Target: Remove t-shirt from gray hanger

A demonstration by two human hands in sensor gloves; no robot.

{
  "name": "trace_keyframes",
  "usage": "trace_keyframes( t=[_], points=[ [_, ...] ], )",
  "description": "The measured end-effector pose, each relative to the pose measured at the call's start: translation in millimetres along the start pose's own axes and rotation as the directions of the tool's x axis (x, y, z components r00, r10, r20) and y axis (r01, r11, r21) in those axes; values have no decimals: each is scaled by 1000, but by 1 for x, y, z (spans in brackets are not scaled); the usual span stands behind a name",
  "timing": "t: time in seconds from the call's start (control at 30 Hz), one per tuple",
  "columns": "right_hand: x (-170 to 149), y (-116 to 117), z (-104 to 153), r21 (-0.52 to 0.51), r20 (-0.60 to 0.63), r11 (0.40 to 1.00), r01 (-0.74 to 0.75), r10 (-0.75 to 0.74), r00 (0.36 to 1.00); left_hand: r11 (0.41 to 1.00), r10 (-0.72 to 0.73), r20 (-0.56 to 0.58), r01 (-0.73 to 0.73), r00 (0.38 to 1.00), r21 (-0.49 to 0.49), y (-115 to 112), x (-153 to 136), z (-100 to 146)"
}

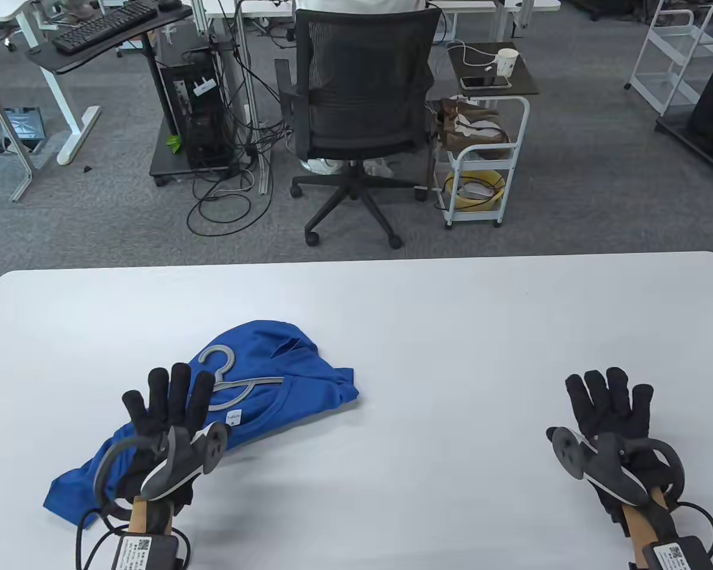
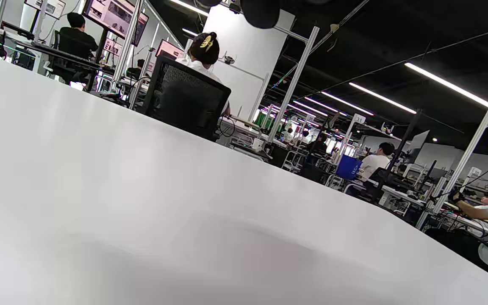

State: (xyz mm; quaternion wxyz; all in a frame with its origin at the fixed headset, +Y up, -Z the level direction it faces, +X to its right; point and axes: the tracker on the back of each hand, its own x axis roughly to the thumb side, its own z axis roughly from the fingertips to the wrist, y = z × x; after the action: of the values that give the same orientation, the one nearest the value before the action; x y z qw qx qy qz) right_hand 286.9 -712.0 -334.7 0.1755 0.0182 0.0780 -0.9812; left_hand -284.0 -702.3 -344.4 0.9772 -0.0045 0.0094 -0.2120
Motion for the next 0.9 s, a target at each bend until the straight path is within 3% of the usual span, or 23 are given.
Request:
trace_keyframes(
  t=[0.7,0.83,0.9],
  points=[
    [11,2,0,11,44,1000,-2,2,999,1000,-15,-15,15,1000,11,-1,0,5],
    [11,-3,-1,-11,40,1000,8,-8,999,997,-63,-33,64,997,30,13,2,-2],
    [12,-5,-3,-10,37,1000,21,-21,999,994,-108,-56,107,993,-7,36,5,-16]
  ],
)
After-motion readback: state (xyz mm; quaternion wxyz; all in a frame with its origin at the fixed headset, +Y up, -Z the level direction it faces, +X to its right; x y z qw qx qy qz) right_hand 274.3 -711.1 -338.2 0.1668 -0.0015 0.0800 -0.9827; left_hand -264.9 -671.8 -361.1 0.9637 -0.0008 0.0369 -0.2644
